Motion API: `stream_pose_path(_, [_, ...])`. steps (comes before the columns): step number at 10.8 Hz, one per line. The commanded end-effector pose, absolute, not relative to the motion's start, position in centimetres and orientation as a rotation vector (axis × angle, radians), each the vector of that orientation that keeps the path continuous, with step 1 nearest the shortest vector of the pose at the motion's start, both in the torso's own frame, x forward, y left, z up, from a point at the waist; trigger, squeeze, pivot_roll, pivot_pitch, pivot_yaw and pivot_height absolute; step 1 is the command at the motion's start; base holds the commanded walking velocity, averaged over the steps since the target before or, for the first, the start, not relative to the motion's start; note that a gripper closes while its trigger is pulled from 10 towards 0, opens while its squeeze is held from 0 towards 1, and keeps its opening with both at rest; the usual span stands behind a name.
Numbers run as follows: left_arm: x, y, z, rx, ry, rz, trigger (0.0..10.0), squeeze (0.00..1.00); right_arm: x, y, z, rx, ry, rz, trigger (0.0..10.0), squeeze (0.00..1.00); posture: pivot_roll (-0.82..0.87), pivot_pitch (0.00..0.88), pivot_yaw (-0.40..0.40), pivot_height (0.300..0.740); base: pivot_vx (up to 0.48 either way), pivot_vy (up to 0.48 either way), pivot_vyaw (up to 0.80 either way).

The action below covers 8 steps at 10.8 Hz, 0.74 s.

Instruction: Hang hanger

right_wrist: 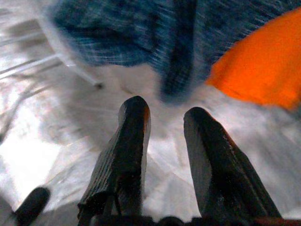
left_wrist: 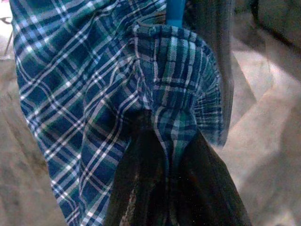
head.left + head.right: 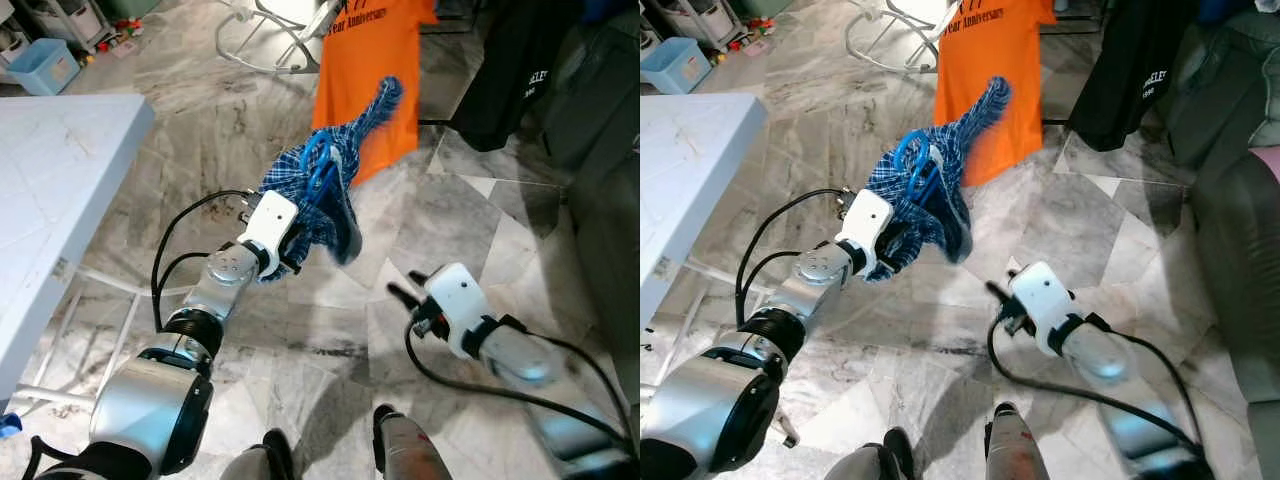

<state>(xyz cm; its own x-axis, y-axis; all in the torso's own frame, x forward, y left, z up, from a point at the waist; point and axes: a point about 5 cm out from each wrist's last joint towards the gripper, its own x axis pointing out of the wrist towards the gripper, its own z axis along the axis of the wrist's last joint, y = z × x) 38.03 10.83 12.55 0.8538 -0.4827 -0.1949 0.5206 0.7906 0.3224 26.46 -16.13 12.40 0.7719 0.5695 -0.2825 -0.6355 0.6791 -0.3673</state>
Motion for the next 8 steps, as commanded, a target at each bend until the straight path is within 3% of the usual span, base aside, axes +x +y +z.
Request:
stream_pose_path(1, [37.7,10.9,12.5,0.481,0.082,-0.643,0.0,0.0,25.9,-16.1,13.2,-0.538,0.11,0.776,10.0,1.0,-0.43,0.221,0.113,0.74,0.0,0.0,0.0])
stream_pose_path(2, [37.5,10.9,12.4,0.507,0.089,-0.681,0.0,0.0,26.2,-16.9,13.6,-0.583,0.103,0.767,10.0,1.0,-0.43,0.221,0.113,0.74,0.0,0.0,0.0])
stream_pose_path(4, [36.4,11.6,11.5,0.657,0.116,-0.885,0.0,0.0,27.5,-21.1,15.9,-0.785,0.101,0.745,10.0,1.0,-0.43,0.223,0.123,0.74,0.0,0.0,0.0])
stream_pose_path(8, [35.5,12.3,10.7,0.748,0.151,-1.021,0.0,0.0,29.2,-22.9,18.7,-0.949,0.067,0.765,10.0,1.0,-0.42,0.226,0.135,0.74,0.0,0.0,0.0])
